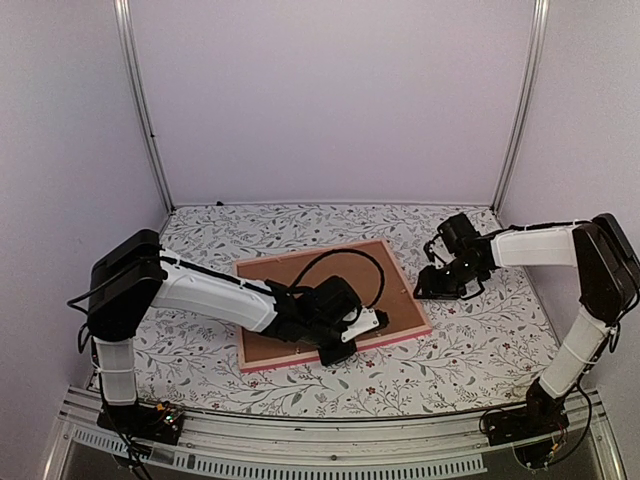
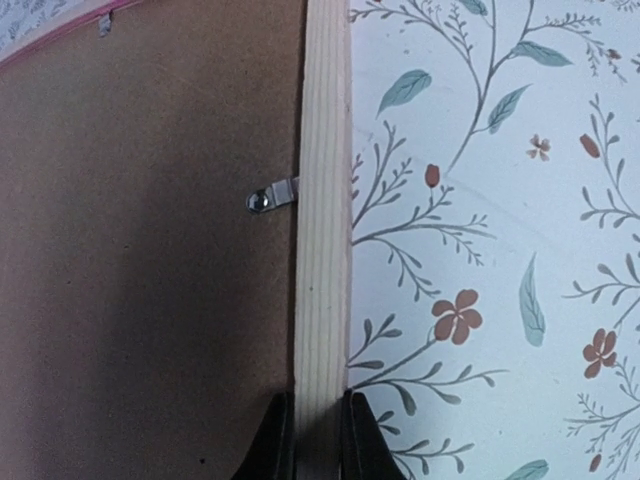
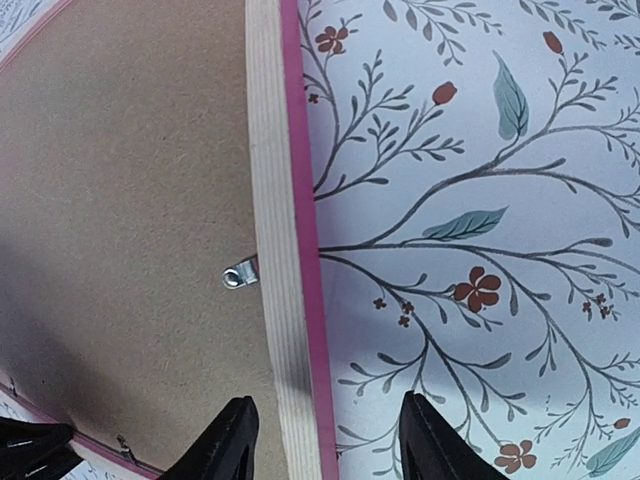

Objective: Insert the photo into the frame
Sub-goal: Pick up the photo frame from the center of the board.

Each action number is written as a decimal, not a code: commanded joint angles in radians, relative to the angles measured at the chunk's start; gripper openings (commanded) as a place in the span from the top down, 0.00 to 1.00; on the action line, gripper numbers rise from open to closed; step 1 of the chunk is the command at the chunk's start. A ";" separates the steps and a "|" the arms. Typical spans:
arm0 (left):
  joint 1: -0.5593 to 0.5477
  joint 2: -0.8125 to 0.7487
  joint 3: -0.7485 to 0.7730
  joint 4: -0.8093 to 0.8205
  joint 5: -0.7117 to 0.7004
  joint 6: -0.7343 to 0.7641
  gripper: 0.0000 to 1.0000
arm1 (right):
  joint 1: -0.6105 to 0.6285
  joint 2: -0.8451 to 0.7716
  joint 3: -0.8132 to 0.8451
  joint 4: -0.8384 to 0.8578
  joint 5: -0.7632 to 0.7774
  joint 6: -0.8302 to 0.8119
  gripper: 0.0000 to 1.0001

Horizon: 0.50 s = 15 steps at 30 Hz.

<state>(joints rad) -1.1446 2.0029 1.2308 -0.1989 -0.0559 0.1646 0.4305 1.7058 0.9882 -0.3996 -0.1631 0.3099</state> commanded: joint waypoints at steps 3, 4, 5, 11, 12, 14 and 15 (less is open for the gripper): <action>0.020 -0.049 0.023 -0.037 0.022 0.002 1.00 | -0.017 -0.067 -0.020 -0.011 -0.118 0.010 0.44; 0.026 -0.068 0.025 -0.039 0.026 0.005 1.00 | -0.021 -0.079 -0.020 -0.012 -0.135 0.013 0.42; 0.031 -0.089 0.027 -0.039 0.031 0.008 1.00 | -0.026 -0.085 -0.020 -0.014 -0.156 0.016 0.40; 0.062 -0.189 0.033 -0.039 0.048 0.018 1.00 | -0.053 -0.097 -0.021 -0.012 -0.302 0.035 0.32; 0.064 -0.198 0.034 -0.039 0.048 0.019 1.00 | -0.055 -0.096 -0.025 -0.009 -0.316 0.039 0.32; 0.068 -0.211 0.038 -0.039 0.065 0.017 1.00 | -0.060 -0.093 -0.038 0.003 -0.350 0.052 0.31; 0.069 -0.216 0.039 -0.039 0.074 0.015 1.00 | -0.062 -0.092 -0.048 0.012 -0.371 0.057 0.31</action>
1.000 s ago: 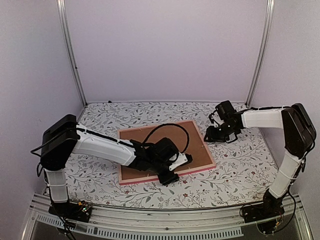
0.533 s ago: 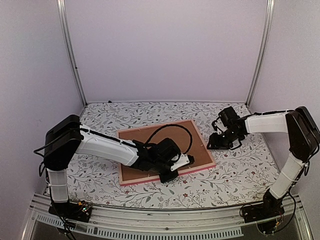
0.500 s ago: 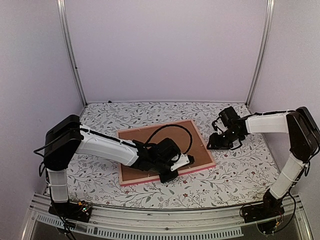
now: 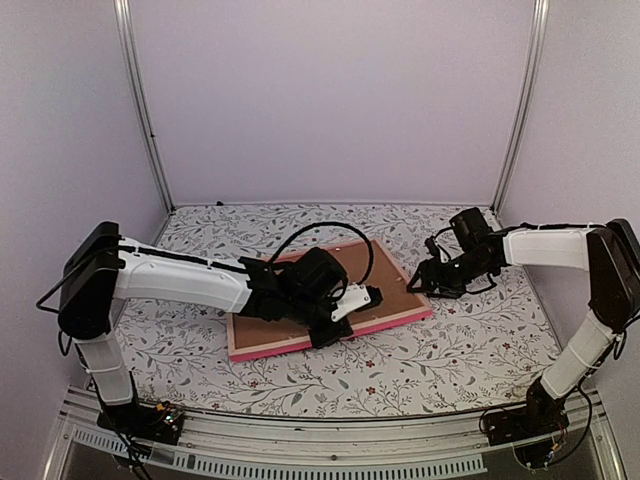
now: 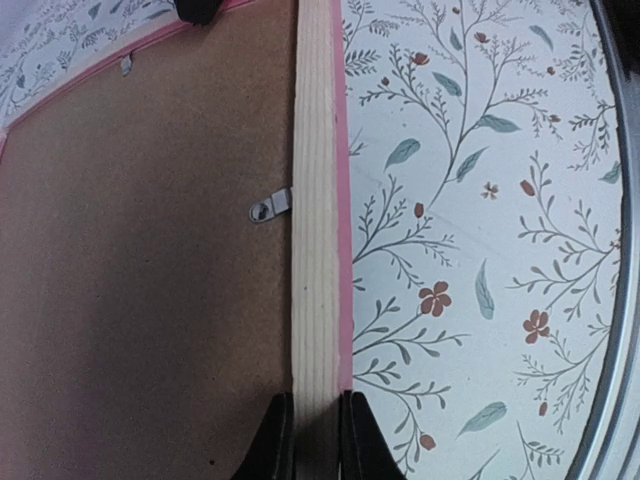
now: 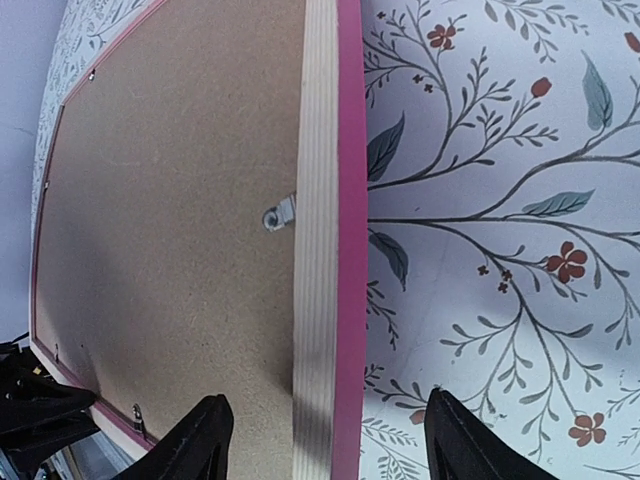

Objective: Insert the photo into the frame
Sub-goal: Pick up the photo frame from the center of the board, then pass from the left arm to the right

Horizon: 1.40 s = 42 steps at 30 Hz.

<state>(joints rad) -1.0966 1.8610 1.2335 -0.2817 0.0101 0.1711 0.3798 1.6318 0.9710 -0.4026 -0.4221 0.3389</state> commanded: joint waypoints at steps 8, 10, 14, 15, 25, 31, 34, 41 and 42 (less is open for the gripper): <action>0.023 -0.052 0.030 0.046 0.026 -0.003 1.00 | -0.036 -0.017 -0.152 0.180 -0.298 0.129 0.32; 0.022 -0.046 0.018 0.054 0.033 -0.012 1.00 | -0.043 -0.008 -0.188 0.249 -0.350 0.169 0.37; 0.022 -0.033 0.003 0.057 0.035 -0.026 1.00 | -0.058 0.000 -0.235 0.345 -0.401 0.234 0.55; 0.022 -0.029 0.000 0.055 0.035 -0.029 0.99 | -0.060 -0.001 -0.239 0.354 -0.408 0.242 0.60; 0.003 0.005 -0.023 0.047 -0.007 -0.047 0.84 | -0.070 -0.040 -0.233 0.356 -0.425 0.270 0.93; -0.021 0.014 -0.029 0.052 -0.112 -0.044 0.60 | -0.069 -0.061 -0.216 0.335 -0.425 0.274 1.00; -0.038 0.014 -0.035 0.062 -0.174 -0.043 0.45 | -0.070 -0.070 -0.199 0.318 -0.426 0.275 1.00; -0.118 0.032 -0.026 0.068 -0.423 0.020 0.00 | -0.069 -0.100 -0.152 0.248 -0.437 0.285 1.00; -0.123 0.037 -0.023 0.067 -0.459 0.030 0.00 | -0.069 -0.103 -0.142 0.233 -0.437 0.284 1.00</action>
<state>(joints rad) -1.1706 1.8633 1.2091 -0.2359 -0.2634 0.1505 0.3084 1.5810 0.7689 -0.1123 -0.8505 0.6003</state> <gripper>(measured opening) 0.985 0.239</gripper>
